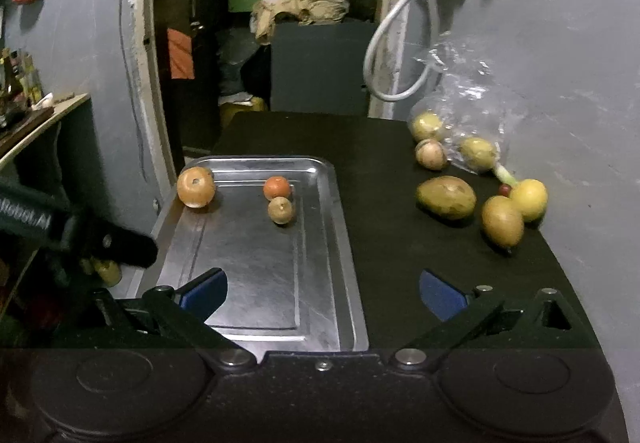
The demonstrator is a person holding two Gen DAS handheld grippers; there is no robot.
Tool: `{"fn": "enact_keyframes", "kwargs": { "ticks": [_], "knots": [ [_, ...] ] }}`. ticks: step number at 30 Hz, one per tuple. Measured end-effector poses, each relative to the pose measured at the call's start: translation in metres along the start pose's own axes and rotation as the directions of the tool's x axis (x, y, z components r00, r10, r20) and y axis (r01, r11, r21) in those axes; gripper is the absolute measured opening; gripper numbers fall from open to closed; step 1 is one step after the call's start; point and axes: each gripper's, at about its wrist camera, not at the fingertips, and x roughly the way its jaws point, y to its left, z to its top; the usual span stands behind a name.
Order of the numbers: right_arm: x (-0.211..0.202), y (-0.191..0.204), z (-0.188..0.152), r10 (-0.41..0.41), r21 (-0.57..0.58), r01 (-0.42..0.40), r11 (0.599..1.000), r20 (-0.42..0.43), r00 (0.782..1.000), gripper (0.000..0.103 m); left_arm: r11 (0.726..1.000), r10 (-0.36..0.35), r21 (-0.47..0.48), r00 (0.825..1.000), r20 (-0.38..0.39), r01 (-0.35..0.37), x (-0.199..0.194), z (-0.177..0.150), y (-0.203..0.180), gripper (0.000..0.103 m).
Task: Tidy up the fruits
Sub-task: 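Open both tools to release the orange and brown fruit into the tray, then move both tools away from the tray toward the pears and lemon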
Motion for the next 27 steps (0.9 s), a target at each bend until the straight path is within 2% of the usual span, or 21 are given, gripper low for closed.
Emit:
{"fn": "enact_keyframes", "kwargs": {
  "ticks": [7, 11, 15, 20, 27],
  "knots": [
    [-0.018, -0.007, -0.016, -0.041, 0.025, 0.042, 0.999, -0.015, 0.999, 0.102, 0.998, 0.016, 0.062, 0.999, -0.035, -0.014, 0.001, -0.012, -0.011, 0.102],
    [-0.023, -0.012, -0.026, -0.078, 0.028, 0.080, 0.996, -0.067, 0.995, 0.102, 0.989, 0.017, 0.148, 0.999, -0.048, -0.009, 0.001, -0.021, -0.023, 0.102],
    [-0.028, -0.022, -0.039, -0.122, 0.033, 0.127, 0.991, -0.125, 0.985, 0.102, 0.975, -0.004, 0.221, 0.996, -0.088, 0.023, 0.006, -0.034, -0.035, 0.102],
    [-0.032, -0.039, -0.052, -0.161, 0.068, 0.176, 0.982, -0.190, 0.969, 0.102, 0.968, -0.023, 0.245, 0.987, -0.156, 0.061, 0.016, -0.046, -0.049, 0.102],
    [-0.032, -0.057, -0.062, -0.194, 0.087, 0.221, 0.971, -0.243, 0.950, 0.102, 0.956, -0.025, 0.283, 0.982, -0.187, 0.078, 0.027, -0.049, -0.071, 0.102]
  ]
}}
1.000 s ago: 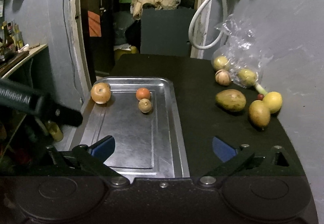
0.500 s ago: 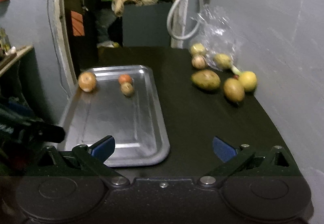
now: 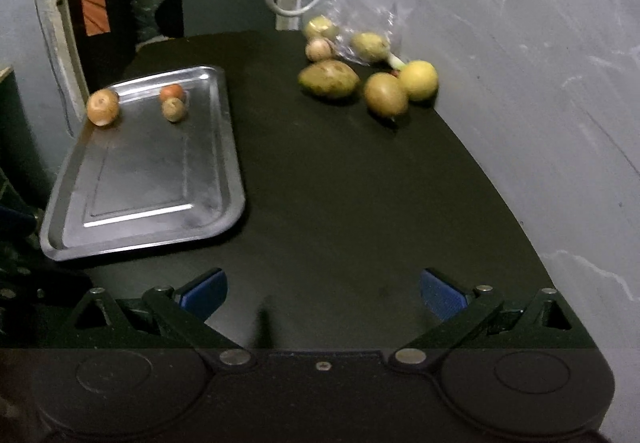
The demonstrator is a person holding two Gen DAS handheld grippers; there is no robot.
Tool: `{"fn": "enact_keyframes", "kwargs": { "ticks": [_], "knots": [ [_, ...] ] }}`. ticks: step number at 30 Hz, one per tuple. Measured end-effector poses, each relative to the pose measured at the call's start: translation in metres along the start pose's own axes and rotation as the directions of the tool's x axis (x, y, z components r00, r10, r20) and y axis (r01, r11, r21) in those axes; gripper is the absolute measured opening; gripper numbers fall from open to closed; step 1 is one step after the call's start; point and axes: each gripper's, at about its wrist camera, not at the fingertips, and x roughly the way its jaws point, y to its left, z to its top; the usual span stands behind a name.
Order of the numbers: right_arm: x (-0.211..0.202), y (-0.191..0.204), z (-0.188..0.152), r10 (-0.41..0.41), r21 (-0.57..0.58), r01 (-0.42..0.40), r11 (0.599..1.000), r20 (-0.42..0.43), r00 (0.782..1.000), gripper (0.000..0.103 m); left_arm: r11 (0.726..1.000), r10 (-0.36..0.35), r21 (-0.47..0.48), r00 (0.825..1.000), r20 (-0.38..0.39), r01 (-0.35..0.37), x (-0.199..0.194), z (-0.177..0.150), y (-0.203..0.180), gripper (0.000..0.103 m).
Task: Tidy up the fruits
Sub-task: 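Move both tools away from the tray toward the pears and lemon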
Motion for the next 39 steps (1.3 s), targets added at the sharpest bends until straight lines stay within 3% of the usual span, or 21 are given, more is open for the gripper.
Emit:
{"fn": "enact_keyframes", "kwargs": {
  "ticks": [14, 30, 39],
  "knots": [
    [0.022, -0.038, 0.007, -0.035, 0.019, 0.035, 0.999, -0.021, 0.999, 0.102, 0.999, 0.031, 0.010, 0.999, -0.043, -0.031, 0.022, 0.020, -0.026, 0.102],
    [0.067, -0.072, 0.046, 0.034, -0.019, -0.034, 0.999, 0.022, 0.999, 0.102, 0.991, 0.099, -0.083, 0.994, -0.053, -0.104, 0.047, 0.066, -0.043, 0.102],
    [0.096, -0.091, 0.073, 0.065, -0.046, -0.063, 0.997, 0.047, 0.997, 0.102, 0.987, 0.104, -0.120, 0.994, -0.030, -0.107, 0.064, 0.102, -0.047, 0.102]
  ]
}}
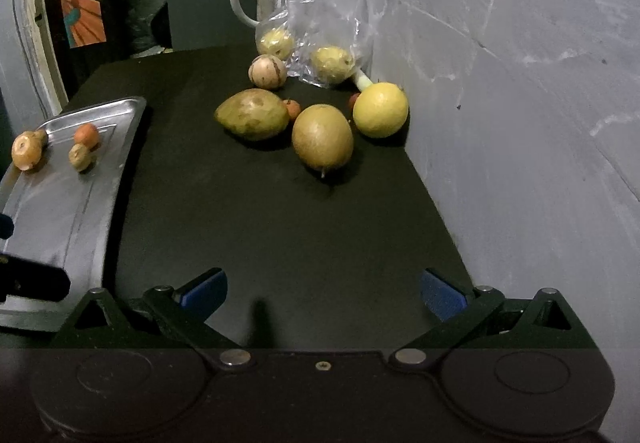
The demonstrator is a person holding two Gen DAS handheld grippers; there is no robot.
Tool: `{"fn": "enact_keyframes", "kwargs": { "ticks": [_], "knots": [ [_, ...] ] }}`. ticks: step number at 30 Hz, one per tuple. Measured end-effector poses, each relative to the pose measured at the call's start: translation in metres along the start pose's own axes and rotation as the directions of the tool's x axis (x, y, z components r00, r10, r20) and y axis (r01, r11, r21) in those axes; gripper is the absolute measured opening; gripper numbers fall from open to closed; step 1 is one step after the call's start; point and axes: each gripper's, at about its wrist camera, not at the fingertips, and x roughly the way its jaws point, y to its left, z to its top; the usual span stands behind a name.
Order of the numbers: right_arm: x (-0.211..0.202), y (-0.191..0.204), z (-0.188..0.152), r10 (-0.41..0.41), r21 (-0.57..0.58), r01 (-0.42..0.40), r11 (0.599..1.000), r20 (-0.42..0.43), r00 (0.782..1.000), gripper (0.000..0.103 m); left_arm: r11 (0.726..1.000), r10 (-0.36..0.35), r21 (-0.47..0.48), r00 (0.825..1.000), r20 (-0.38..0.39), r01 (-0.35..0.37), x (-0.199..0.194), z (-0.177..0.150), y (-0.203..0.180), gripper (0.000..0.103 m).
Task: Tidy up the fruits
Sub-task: 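Move both tools away from the tray toward the pears and lemon, then close the left tool on the brown pear while the right tool grasps the yellow pear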
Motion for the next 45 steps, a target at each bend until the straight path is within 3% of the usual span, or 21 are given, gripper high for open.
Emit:
{"fn": "enact_keyframes", "kwargs": {
  "ticks": [19, 24, 31, 36, 45],
  "knots": [
    [0.050, -0.005, 0.043, 0.042, -0.108, -0.033, 0.994, 0.088, 0.995, 0.102, 0.993, 0.030, -0.119, 0.996, 0.084, -0.020, 0.038, 0.074, -0.001, 0.102],
    [0.064, -0.008, 0.052, 0.040, -0.114, -0.028, 0.993, 0.103, 0.994, 0.102, 0.994, 0.026, -0.108, 0.996, 0.083, -0.016, 0.057, 0.096, -0.005, 0.102],
    [0.079, -0.008, 0.059, 0.079, -0.116, -0.066, 0.991, 0.112, 0.991, 0.102, 0.994, -0.041, -0.103, 0.996, 0.078, 0.049, 0.079, 0.119, -0.013, 0.102],
    [0.087, -0.003, 0.061, 0.109, -0.138, -0.092, 0.986, 0.119, 0.987, 0.095, 0.987, -0.084, -0.135, 0.994, 0.068, 0.092, 0.096, 0.133, -0.020, 0.102],
    [0.095, -0.001, 0.064, 0.133, -0.152, -0.111, 0.982, 0.142, 0.981, 0.090, 0.983, -0.122, -0.133, 0.992, 0.032, 0.125, 0.120, 0.144, -0.027, 0.102]
  ]
}}
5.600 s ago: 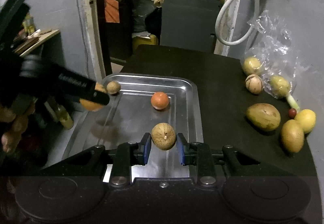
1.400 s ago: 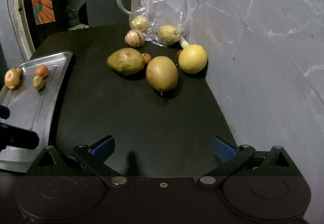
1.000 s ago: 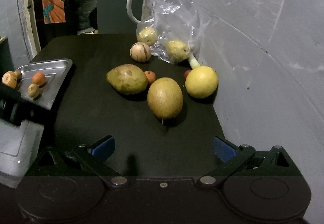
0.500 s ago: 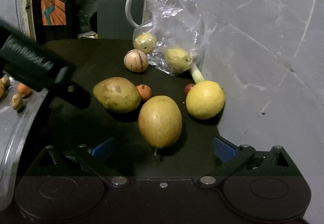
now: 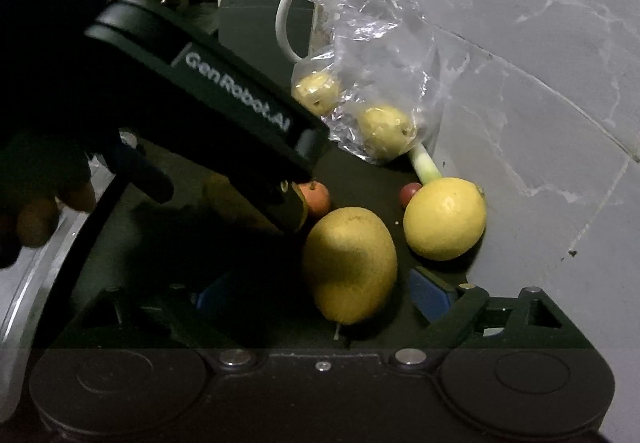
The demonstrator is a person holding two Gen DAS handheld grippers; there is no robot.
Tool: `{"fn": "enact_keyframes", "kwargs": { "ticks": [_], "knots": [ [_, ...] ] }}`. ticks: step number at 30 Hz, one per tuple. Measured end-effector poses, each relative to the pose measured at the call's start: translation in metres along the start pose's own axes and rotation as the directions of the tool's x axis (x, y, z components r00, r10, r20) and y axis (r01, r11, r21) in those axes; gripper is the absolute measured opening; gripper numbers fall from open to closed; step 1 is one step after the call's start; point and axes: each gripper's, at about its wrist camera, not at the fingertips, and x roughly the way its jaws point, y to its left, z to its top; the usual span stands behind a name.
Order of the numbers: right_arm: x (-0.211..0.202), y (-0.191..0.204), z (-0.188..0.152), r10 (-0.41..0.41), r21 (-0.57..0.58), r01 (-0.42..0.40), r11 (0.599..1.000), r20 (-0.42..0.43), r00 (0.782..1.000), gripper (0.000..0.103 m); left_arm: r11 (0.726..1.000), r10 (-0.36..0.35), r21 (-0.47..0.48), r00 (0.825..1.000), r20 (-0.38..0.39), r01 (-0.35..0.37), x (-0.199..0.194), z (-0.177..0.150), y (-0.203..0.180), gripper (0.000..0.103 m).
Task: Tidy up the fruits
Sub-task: 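Close the left tool on the brown pear while the right tool grasps the yellow pear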
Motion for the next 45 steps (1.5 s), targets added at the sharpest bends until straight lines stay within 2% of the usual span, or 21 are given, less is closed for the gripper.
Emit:
{"fn": "enact_keyframes", "kwargs": {
  "ticks": [15, 24, 31, 33, 37, 45],
  "knots": [
    [0.013, -0.006, 0.006, -0.030, 0.068, 0.030, 0.997, -0.003, 1.000, 0.074, 0.999, 0.010, -0.050, 1.000, 0.009, -0.009, 0.014, 0.005, 0.002, 0.102],
    [0.015, -0.010, 0.003, -0.047, 0.092, 0.048, 0.995, -0.016, 0.999, 0.065, 0.997, 0.019, -0.079, 0.998, 0.056, -0.014, 0.016, 0.002, 0.001, 0.102],
    [0.019, -0.012, 0.002, -0.041, 0.104, 0.043, 0.994, -0.022, 0.999, 0.062, 0.997, 0.007, -0.080, 0.996, 0.086, 0.000, 0.014, -0.002, 0.001, 0.091],
    [0.019, -0.012, 0.002, -0.037, 0.104, 0.039, 0.994, -0.020, 0.999, 0.058, 0.996, 0.008, -0.087, 0.996, 0.094, 0.000, 0.013, -0.003, 0.003, 0.088],
    [0.017, -0.011, 0.002, -0.039, 0.097, 0.041, 0.994, -0.020, 0.999, 0.057, 0.995, -0.019, -0.099, 0.994, 0.109, 0.030, 0.011, -0.004, 0.005, 0.081],
    [0.007, -0.007, -0.003, -0.052, 0.092, 0.054, 0.994, -0.028, 0.998, 0.056, 0.995, -0.022, -0.096, 0.993, 0.113, 0.033, 0.006, -0.011, 0.006, 0.080]
  ]
}}
